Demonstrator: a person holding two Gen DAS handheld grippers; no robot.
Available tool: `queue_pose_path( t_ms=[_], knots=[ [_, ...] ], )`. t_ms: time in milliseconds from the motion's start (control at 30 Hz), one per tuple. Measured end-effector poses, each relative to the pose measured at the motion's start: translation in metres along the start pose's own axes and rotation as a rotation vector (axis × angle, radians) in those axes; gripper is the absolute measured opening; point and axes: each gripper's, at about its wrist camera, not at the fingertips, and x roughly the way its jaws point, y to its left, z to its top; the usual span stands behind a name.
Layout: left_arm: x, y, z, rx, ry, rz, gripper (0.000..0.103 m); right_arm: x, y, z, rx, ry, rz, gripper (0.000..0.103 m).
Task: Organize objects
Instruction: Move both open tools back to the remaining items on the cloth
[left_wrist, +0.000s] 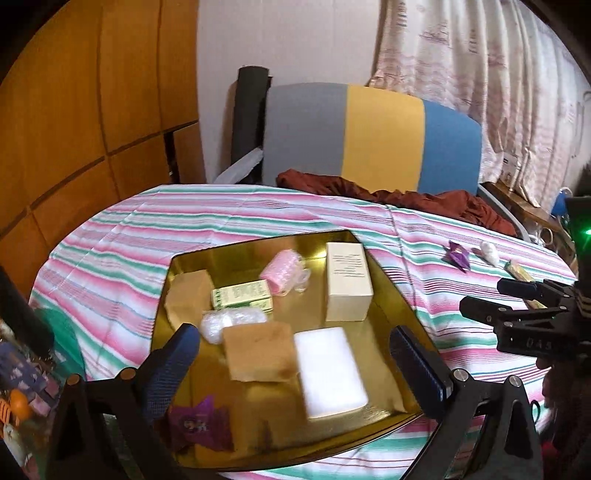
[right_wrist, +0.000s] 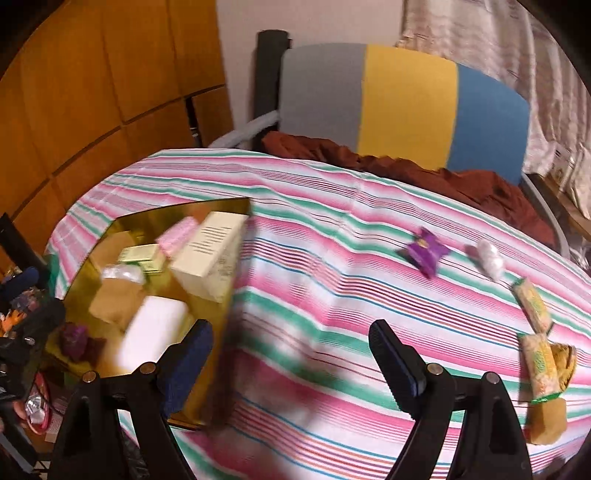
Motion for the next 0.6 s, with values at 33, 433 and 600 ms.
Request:
queue_pose_path(
  t_ms=[33, 433, 600],
  knots=[
    [0.000, -0.003, 0.001, 0.005, -0.001, -0.007, 0.103, 0.001, -0.008, -0.001, 0.008, 0.004, -0.019, 0.088],
    [0.015, -0.042, 0.006, 0.071, 0.027, -0.086, 0.103, 0.009, -0.080, -0.018, 0.127, 0.044, -0.121, 0.088],
    [0.020, -0.062, 0.007, 0.115, 0.034, -0.120, 0.103, 0.013, -0.096, -0.022, 0.123, 0.077, -0.160, 0.088]
  ],
)
